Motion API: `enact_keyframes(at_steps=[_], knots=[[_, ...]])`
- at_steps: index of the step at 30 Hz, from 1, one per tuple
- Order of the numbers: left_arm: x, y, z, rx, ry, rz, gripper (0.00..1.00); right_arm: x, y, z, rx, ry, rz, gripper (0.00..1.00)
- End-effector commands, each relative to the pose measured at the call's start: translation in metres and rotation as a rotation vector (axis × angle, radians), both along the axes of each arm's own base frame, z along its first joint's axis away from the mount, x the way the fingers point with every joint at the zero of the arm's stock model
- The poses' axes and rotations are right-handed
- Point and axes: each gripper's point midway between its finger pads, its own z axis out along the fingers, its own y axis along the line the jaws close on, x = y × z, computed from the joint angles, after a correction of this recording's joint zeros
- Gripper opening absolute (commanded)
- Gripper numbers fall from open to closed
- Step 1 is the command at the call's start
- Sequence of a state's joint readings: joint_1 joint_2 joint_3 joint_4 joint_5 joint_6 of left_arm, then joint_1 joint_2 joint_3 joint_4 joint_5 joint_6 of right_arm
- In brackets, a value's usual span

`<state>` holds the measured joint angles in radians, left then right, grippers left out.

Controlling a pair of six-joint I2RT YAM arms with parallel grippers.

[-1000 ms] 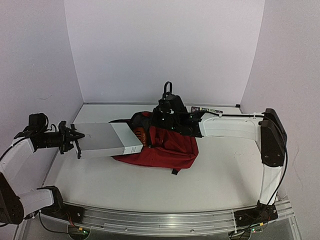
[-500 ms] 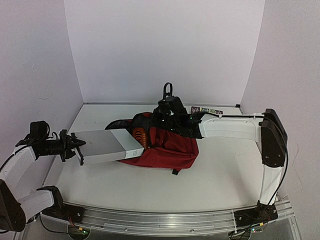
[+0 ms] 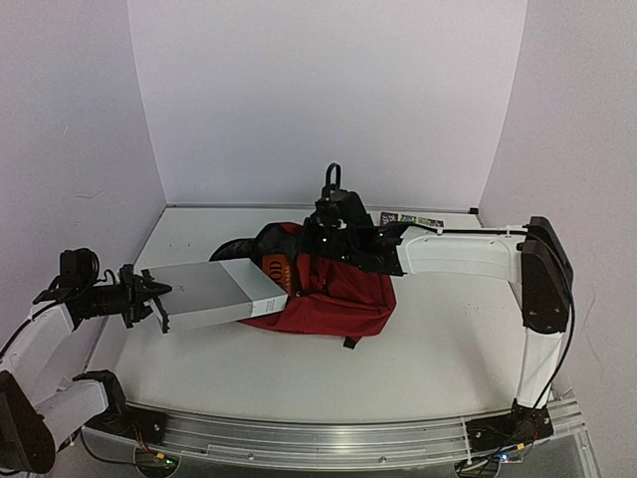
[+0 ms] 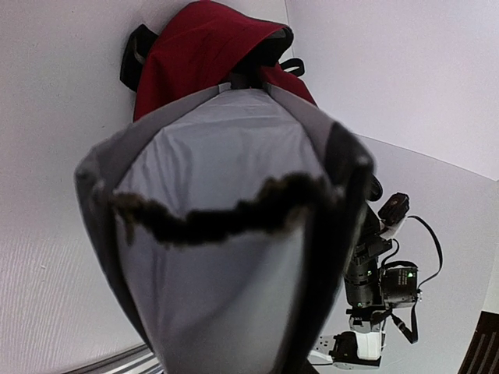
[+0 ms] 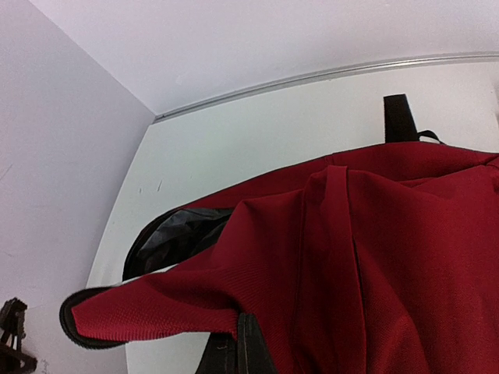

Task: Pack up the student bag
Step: Place the book in the student bag.

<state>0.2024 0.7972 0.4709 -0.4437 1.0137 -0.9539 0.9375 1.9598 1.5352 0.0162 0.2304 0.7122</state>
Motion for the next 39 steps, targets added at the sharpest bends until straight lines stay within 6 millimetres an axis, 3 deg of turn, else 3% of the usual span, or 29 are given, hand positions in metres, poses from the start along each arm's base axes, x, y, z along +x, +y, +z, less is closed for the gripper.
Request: enact_keyframes(at_steps=[1,7,15,23,27,31,39], knots=[[0.011,-0.006,0.023,-0.038,-0.09,-0.069,0.17,-0.021,0.027,0.066,0.101,-0.101,0.178,0.0],[0.03,-0.01,0.03,-0.029,-0.142,-0.116,0.16,-0.069,0.061,0.076,0.118,-0.107,0.417,0.0],[0.052,-0.023,0.039,0.015,-0.261,-0.206,0.16,-0.097,0.065,0.072,0.117,-0.097,0.553,0.0],[0.067,-0.07,0.033,0.058,-0.36,-0.348,0.12,-0.096,0.063,0.082,0.168,-0.081,0.522,0.0],[0.082,-0.081,0.034,0.068,-0.411,-0.336,0.12,-0.099,0.07,0.09,0.229,-0.072,0.547,0.0],[0.096,-0.099,0.026,0.11,-0.42,-0.346,0.12,-0.098,0.075,0.083,0.241,-0.052,0.545,0.0],[0.108,-0.178,-0.007,0.124,-0.389,-0.508,0.15,-0.09,0.067,0.071,0.24,-0.035,0.473,0.0]])
